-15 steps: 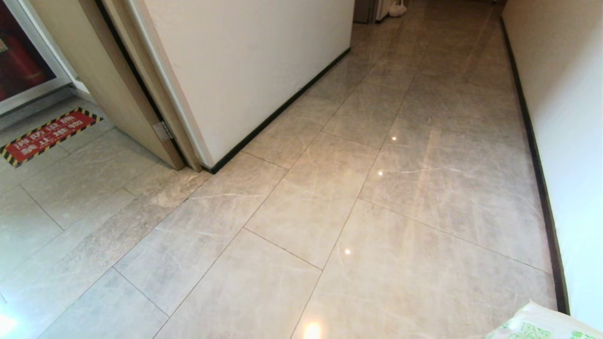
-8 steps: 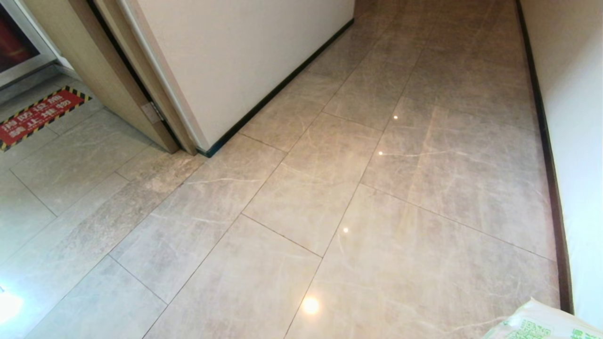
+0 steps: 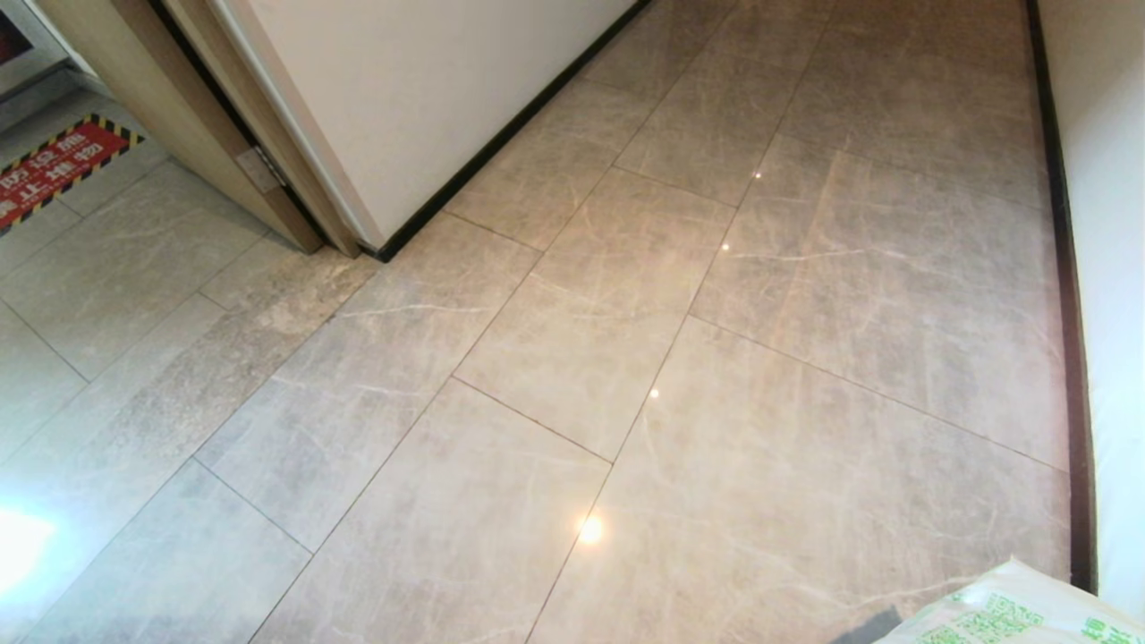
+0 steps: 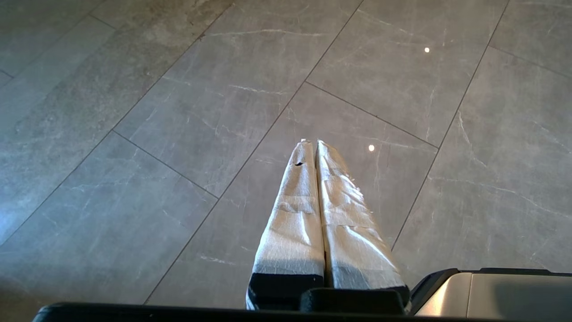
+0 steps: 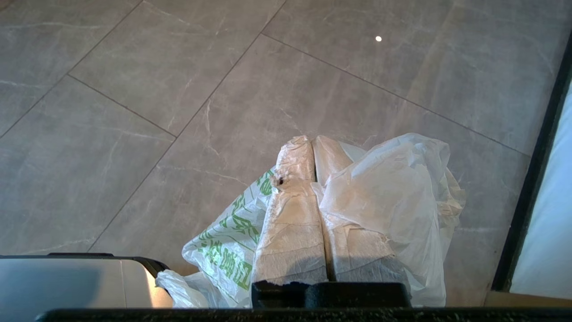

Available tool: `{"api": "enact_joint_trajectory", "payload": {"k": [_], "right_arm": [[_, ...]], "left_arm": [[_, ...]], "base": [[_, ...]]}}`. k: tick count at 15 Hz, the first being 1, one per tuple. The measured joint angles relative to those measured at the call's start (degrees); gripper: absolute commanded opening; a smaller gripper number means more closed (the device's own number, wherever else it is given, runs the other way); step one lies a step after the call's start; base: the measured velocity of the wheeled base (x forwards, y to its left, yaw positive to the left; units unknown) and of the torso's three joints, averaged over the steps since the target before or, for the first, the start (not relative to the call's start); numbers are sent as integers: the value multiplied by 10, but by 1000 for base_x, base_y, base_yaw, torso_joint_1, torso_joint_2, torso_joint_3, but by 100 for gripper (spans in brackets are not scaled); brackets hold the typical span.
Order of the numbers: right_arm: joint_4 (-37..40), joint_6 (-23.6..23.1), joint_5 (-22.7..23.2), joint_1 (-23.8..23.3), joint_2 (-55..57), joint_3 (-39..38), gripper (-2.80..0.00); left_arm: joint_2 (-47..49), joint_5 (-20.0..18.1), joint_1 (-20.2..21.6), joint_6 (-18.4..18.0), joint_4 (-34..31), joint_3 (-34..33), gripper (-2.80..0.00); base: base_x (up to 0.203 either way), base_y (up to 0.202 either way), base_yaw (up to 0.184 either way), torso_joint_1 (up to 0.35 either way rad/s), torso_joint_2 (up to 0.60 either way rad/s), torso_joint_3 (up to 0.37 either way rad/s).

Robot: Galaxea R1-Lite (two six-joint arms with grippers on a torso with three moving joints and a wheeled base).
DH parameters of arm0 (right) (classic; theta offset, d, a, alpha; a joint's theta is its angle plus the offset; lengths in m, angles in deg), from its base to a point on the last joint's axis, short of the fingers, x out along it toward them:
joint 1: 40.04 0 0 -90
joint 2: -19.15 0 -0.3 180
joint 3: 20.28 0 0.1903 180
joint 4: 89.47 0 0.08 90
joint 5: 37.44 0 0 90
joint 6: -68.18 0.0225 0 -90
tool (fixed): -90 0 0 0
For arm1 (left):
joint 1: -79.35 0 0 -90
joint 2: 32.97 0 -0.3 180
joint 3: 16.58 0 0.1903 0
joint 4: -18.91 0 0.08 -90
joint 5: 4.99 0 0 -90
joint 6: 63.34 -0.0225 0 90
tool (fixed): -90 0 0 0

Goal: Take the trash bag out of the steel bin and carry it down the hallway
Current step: Put the trash bag at the door

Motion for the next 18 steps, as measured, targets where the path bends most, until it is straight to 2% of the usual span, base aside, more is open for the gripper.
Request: {"api": "enact_joint_trajectory", "payload": {"k": [4,8,10,12,15,18], "right_arm": [[0,-1,1,-1,0,-1,-280],[10,1,-4,-1,0,12,-280],[37,0,-5,0,14,78,-280],[103,-2,-7,-2,71,180,-280],[214,-4,-7,-3,236,329,-280],[263,-10,-9,-4,408,393,-280]], "left_arm": [[0,0,0,0,0,0,-280],[0,0,0,-1,0,0,-280],[0,0,0,-1,0,0,-280],[0,0,0,-1,0,0,-280],[0,0,0,-1,0,0,-280],[0,0,0,-1,0,0,-280]], "base": [[0,0,0,3,3,-160],[0,0,0,1,1,-18],[0,0,0,0,0,0],[0,0,0,0,0,0],[0,0,0,0,0,0],[0,0,0,0,0,0]]}}
